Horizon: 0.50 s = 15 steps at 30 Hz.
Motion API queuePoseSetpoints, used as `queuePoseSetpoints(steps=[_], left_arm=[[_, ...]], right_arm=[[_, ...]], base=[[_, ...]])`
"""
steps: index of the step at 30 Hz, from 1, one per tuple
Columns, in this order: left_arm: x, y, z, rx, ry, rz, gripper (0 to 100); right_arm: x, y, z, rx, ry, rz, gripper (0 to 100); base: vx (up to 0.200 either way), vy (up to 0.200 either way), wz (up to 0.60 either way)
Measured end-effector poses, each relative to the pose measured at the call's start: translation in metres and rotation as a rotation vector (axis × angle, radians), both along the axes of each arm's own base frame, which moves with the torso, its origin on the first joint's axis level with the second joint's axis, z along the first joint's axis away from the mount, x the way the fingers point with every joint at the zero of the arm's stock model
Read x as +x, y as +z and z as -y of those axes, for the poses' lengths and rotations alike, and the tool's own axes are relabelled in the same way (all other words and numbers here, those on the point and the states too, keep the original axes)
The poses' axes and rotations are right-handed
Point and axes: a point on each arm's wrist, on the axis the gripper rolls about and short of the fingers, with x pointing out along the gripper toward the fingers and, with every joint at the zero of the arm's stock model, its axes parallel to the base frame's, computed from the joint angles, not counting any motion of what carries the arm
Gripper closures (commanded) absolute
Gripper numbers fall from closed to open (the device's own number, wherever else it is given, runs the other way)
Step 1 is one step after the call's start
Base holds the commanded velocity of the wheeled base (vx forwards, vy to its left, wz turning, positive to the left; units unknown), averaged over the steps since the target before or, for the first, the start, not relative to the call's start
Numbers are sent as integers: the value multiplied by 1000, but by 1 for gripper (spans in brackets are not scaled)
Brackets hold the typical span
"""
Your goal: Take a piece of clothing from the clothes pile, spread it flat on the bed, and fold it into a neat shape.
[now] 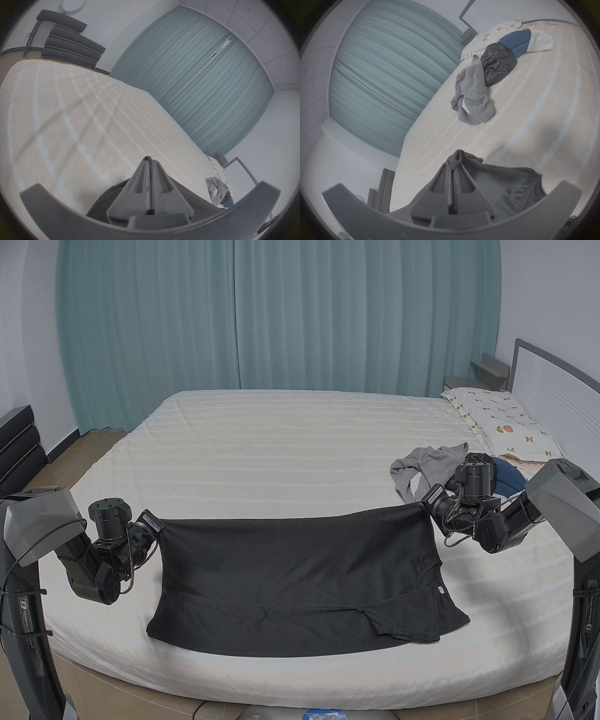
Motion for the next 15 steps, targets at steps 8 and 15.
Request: queuePoseSetpoints(steps=[8, 15], left_arm=[[-9, -9, -1, 37, -18, -49, 100], [-30, -23, -3, 107, -73, -135, 100]], right_arm=[[-11, -12, 4, -47, 25, -57, 100], [-45, -30, 11, -115, 87, -165, 100]], base=[[0, 0, 0], [0, 0, 0]])
